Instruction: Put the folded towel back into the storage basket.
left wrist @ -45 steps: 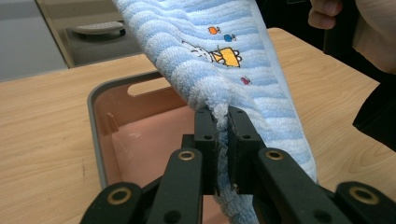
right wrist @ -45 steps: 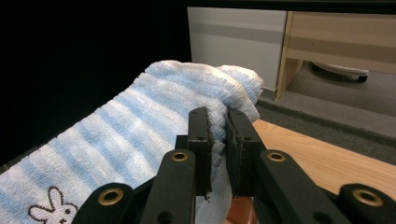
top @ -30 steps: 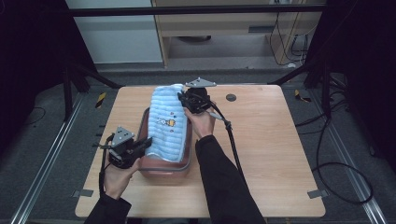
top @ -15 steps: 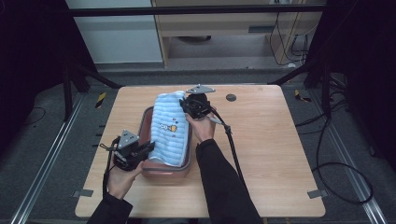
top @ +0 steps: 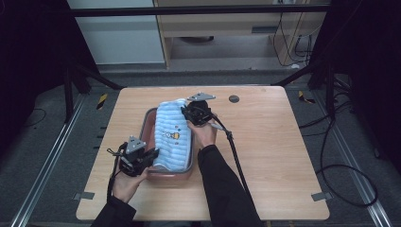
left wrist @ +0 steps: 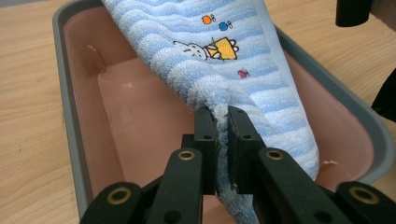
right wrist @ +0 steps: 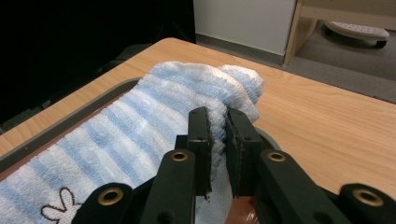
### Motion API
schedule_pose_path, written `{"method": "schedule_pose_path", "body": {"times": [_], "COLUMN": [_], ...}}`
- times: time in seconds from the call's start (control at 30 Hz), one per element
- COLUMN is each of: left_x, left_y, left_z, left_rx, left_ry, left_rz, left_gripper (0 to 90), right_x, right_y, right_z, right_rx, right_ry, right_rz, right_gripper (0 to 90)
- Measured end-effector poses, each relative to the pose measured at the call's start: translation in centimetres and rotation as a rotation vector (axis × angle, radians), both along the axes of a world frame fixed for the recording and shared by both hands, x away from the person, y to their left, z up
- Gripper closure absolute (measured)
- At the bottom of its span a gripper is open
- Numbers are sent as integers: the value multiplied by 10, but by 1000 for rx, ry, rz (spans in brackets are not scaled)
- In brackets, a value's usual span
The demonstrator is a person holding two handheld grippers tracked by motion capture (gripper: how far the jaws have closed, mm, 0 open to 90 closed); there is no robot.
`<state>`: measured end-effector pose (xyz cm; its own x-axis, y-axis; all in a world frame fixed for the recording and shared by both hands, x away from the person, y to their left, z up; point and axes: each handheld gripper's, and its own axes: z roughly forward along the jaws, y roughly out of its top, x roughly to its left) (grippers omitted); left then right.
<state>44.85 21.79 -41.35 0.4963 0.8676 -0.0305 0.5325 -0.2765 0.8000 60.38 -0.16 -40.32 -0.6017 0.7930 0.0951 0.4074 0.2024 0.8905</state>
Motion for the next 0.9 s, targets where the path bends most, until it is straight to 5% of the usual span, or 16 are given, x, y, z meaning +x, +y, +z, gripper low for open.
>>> {"method": "schedule_pose_path", "body": {"times": [0.57, 0.7, 0.9], "left_x": [-1, -2, 1], "left_y": [0, -2, 0], "left_z": [-16, -18, -20], "left_rx": [28, 3, 30], "left_ry": [38, 64, 58], "left_rz": [13, 17, 25], "left_gripper": [834, 832, 813], "right_x": [-1, 1, 2], "right_y": [6, 7, 9], "right_z": [-24, -29, -36], "right_rx": [-17, -35, -73], "right_ry": [34, 51, 74], "right_rz": [5, 2, 7], "right_gripper": [810, 807, 792]}}
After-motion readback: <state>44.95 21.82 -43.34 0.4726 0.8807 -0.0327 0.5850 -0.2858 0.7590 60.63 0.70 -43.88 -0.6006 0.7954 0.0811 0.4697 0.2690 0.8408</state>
